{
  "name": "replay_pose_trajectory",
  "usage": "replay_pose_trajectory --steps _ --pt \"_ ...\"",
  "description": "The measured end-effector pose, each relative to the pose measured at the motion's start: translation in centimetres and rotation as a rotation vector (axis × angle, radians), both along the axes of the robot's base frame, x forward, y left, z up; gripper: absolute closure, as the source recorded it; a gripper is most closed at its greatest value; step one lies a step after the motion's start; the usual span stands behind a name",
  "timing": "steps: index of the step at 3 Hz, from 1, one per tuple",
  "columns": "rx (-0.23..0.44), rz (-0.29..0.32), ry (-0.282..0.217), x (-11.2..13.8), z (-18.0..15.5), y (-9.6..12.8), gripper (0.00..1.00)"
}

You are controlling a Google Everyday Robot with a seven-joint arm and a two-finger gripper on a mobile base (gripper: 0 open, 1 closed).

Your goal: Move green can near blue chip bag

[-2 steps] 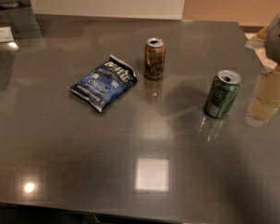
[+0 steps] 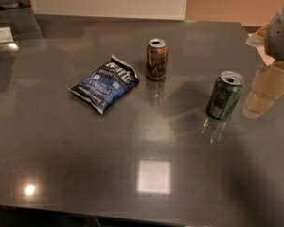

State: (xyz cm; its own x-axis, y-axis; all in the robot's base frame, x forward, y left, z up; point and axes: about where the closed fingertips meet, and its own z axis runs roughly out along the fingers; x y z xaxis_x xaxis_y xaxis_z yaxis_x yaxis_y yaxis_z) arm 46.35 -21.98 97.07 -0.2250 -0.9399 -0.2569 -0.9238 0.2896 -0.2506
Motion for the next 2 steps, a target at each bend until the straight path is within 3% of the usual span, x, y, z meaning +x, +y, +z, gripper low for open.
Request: replay_pose_trajectory --steps 2 --pt "0.117 -0.016 0.026 2.9 -2.5 -0.9 0.0"
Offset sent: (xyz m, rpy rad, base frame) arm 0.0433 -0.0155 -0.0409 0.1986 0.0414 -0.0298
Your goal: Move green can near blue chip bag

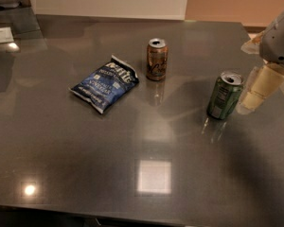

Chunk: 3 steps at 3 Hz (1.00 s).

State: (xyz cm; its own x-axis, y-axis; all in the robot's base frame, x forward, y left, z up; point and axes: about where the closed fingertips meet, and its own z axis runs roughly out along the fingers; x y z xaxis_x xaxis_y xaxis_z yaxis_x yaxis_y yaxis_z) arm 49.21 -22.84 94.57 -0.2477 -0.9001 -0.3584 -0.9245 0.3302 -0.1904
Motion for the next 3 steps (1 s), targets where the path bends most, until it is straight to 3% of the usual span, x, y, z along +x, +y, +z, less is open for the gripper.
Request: replay_pose_trajectory --steps 3 --pt "0.084 0.01 0.006 1.9 -3.4 0.4 0.0"
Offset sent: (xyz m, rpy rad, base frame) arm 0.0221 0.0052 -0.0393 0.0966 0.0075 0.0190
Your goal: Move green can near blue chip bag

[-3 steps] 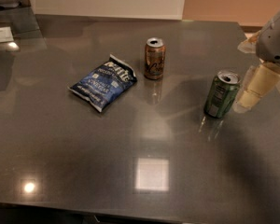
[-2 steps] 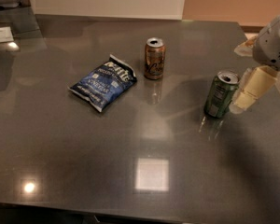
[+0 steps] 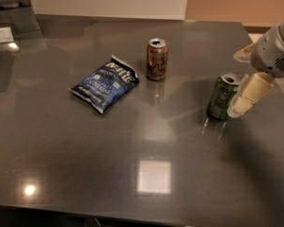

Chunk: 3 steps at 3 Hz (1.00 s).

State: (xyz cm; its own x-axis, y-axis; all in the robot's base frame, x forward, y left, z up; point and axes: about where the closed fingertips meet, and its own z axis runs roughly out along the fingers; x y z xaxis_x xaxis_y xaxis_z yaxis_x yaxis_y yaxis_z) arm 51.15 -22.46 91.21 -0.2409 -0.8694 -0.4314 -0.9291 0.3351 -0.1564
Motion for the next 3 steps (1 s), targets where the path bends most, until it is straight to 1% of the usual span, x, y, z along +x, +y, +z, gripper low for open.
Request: replay_pose_trajectory --steps 1,2,3 --pt "0.013 -0.007 0.006 0.34 -0.47 -0.37 0.0" --pt "0.025 -0.017 0.013 0.35 -0.79 -0.52 0.18" --pt "0.035 -0.02 0.018 0.28 -0.91 -0.48 0.41"
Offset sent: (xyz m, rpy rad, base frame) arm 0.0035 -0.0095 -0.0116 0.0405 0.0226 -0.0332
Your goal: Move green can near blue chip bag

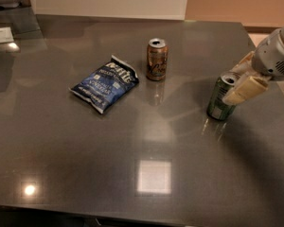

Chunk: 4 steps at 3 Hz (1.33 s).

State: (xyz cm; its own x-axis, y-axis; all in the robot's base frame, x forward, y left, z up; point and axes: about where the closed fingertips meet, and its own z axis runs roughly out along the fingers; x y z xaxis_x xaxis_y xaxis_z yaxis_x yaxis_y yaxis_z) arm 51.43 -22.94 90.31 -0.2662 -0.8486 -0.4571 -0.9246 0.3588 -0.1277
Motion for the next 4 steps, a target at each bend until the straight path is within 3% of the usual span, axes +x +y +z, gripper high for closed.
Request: replay_pose_trajectory --steps 2,3,4 --pt "0.001 0.02 0.014 -0.3 1.0 1.7 0.88" --pt "0.008 0.062 0.027 0.0 2.9 4.7 1.0" --pt "0.025 0.107 0.031 0.5 4.5 8.3 1.0"
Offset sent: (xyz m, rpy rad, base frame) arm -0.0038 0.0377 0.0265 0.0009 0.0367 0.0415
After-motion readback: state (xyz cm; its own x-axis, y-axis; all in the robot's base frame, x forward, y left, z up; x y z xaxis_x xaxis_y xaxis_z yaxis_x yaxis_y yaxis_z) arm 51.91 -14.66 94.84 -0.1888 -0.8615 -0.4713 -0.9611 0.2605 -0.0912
